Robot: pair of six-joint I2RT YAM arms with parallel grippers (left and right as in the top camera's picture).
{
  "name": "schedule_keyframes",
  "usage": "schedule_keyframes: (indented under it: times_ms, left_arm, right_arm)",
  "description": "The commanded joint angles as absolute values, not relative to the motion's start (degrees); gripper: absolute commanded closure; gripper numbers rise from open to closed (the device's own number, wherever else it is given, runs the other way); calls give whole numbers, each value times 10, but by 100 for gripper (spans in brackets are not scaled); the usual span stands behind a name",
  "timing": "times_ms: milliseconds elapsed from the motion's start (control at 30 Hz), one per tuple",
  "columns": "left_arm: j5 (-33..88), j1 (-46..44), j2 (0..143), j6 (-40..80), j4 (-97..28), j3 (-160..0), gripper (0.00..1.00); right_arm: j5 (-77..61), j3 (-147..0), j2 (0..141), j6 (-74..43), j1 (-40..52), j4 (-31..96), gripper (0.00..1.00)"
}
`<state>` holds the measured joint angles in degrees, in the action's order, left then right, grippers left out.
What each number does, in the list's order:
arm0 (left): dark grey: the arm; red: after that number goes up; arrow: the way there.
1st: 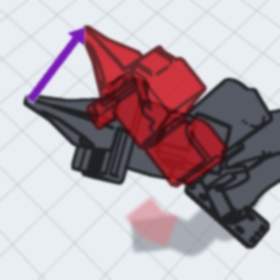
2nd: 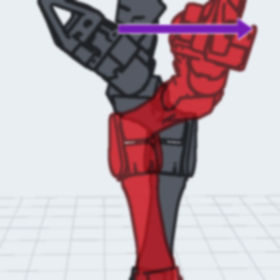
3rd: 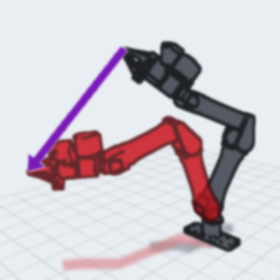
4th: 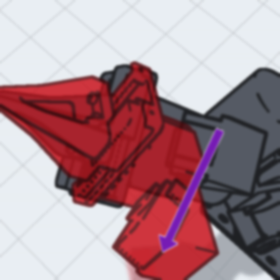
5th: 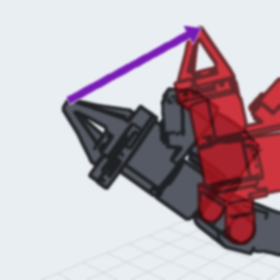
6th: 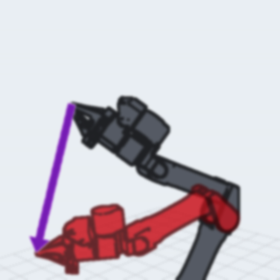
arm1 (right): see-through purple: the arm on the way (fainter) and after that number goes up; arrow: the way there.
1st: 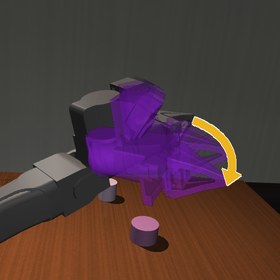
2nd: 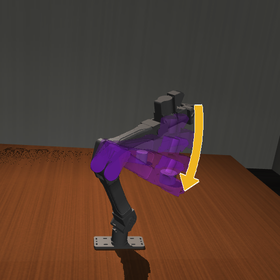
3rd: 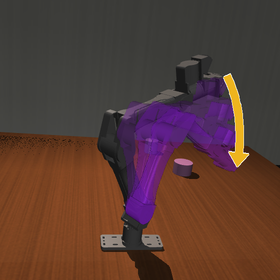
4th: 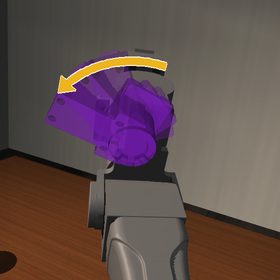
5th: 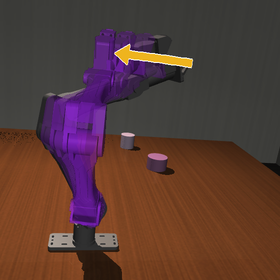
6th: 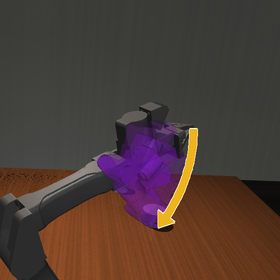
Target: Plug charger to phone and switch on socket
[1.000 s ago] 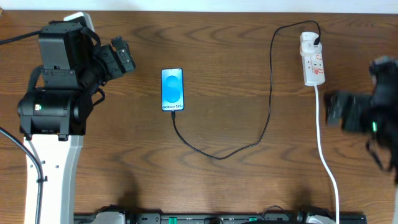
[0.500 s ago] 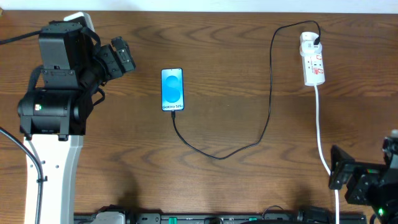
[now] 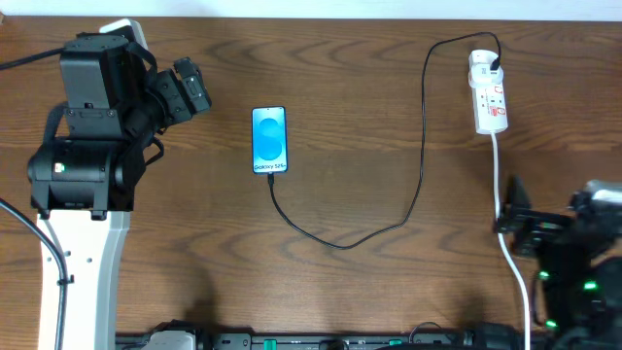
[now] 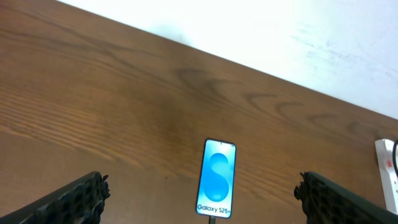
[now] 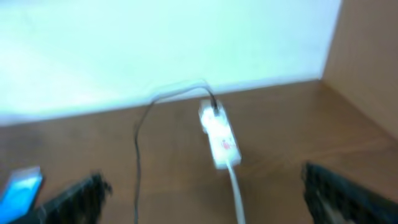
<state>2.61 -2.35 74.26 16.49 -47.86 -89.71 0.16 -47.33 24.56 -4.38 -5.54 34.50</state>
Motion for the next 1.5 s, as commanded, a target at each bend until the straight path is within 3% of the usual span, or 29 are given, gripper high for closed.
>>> schedule_keyframes:
  times_ms: [0,233,500,1467]
  left_arm:
    - [23,-22,743,166,-480,-900,0]
    - [23,-22,743,166,-480,-900,1]
    - [23,-22,743,166,-480,-900,0]
    - [23,-22,743,166,-480,-900,1]
  right_arm:
    - [9,-364,196,-64,-26,273,1]
    - [9,-142,83,-67,10,88,1]
    - [10,-23,5,-73,17,45,1]
    - [14,-3,3,-68,17,41,1]
